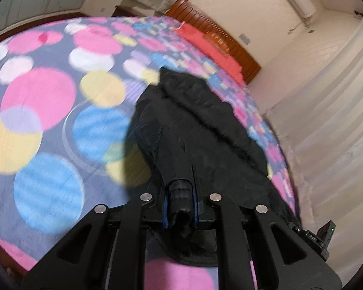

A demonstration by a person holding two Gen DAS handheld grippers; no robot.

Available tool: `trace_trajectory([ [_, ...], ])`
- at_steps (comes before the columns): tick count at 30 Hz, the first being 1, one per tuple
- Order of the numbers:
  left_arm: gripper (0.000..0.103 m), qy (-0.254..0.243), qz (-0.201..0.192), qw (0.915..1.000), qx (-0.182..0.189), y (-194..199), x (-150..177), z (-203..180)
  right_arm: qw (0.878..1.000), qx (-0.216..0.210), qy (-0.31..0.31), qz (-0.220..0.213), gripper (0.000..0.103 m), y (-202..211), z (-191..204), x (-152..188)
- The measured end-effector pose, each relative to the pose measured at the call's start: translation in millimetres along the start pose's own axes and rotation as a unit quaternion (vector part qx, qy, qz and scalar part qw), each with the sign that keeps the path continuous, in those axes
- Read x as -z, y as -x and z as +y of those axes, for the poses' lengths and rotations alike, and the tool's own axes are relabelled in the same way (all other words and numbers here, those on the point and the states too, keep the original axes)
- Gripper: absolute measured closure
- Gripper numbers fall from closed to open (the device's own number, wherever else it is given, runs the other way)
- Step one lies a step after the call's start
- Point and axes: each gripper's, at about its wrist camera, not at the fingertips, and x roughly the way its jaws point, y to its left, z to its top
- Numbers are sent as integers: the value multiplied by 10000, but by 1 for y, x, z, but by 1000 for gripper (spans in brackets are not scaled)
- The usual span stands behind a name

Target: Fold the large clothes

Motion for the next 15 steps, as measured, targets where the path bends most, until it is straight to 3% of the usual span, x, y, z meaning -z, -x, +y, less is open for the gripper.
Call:
trace_trajectory([
  [6, 90, -136, -167, 9993, 311, -14, -51, -27, 9978, -592, 90, -274, 89, -4, 27, -49],
  [12, 90, -346, -442, 9982, 201, -56, -117, -49, 9944, -850, 162, -606, 89, -37, 54, -118],
  [15, 90, -363, -464, 9982, 66, -86, -151, -56, 9944, -770, 132, -710, 89, -64, 60, -157],
])
